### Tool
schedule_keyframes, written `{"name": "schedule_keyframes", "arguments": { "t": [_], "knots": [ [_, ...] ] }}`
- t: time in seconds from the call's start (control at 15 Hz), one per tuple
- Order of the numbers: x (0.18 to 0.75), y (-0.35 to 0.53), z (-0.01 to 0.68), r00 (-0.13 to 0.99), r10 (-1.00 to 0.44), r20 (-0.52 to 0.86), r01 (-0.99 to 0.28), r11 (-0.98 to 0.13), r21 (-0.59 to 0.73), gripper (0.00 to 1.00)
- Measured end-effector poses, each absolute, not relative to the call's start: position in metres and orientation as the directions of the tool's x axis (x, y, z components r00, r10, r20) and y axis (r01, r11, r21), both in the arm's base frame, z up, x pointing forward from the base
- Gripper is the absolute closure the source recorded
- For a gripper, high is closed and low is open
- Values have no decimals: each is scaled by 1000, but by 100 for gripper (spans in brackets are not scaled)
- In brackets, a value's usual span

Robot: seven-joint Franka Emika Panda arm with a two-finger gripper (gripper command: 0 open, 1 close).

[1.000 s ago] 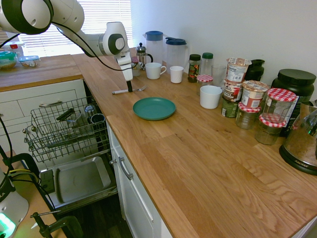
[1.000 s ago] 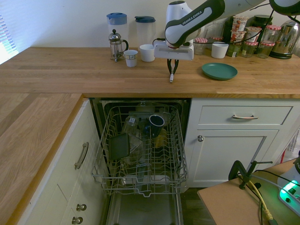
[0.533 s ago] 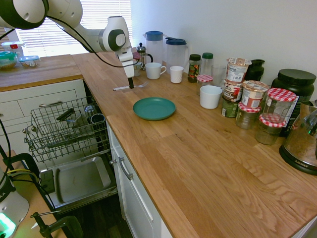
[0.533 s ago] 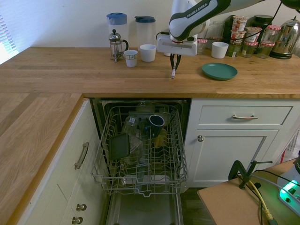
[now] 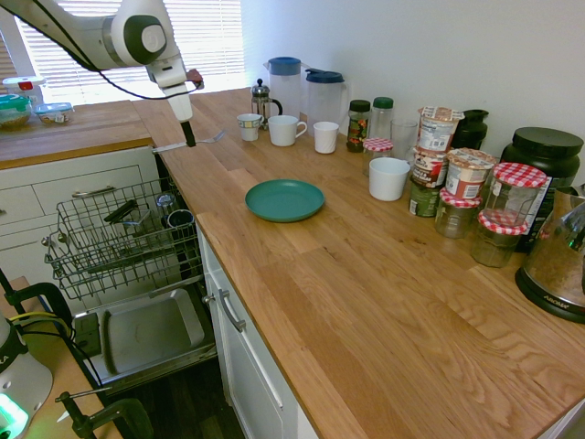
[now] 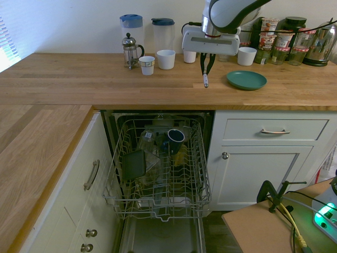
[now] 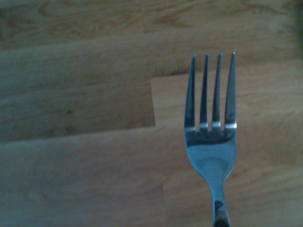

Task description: Put the fork in the dishwasher

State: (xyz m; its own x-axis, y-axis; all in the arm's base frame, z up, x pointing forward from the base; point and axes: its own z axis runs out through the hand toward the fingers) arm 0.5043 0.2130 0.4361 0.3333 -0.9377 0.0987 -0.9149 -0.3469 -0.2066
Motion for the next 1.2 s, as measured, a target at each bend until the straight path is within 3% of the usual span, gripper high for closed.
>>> {"name": "schedule_keyframes", "arguments": {
  "t": [0.73, 1.2],
  "knots": [
    [442, 282, 414, 370, -925, 82, -892, -379, -248, 100],
    [359, 349, 369, 381, -919, 98, -893, -393, -218, 100]
  ]
}}
